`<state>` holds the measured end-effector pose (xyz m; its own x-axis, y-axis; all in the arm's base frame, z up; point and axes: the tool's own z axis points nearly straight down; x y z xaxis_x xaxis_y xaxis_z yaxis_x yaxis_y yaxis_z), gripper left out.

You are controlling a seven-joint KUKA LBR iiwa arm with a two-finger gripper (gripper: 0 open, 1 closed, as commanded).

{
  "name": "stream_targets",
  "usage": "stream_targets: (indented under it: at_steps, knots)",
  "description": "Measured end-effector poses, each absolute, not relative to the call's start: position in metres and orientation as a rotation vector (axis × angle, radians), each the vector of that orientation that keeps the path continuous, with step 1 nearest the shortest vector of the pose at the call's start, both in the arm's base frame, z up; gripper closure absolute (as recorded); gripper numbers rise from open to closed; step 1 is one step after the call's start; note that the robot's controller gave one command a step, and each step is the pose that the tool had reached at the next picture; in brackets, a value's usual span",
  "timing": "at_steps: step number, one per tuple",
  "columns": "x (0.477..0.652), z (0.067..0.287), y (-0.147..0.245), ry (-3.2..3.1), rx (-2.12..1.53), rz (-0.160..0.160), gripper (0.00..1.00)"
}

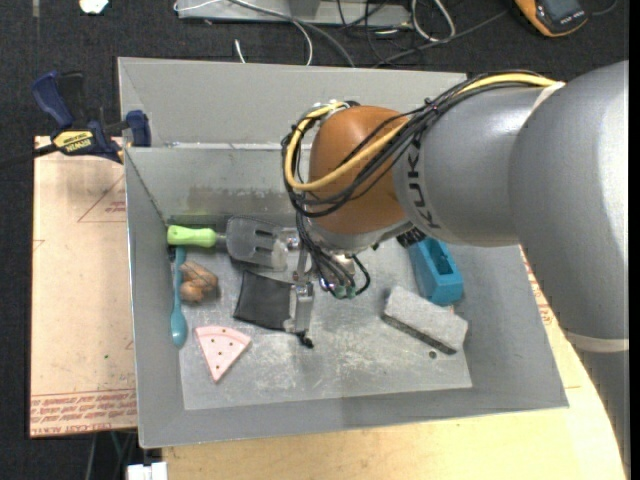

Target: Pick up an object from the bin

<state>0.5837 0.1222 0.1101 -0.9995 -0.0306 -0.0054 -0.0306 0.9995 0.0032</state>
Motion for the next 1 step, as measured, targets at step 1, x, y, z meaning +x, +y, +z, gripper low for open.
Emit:
stream_targets:
  at_steps: [1]
  knots:
    - [0.5641, 0.0705, 0.1267, 3.111, 0.379, 0.012, 0.0]
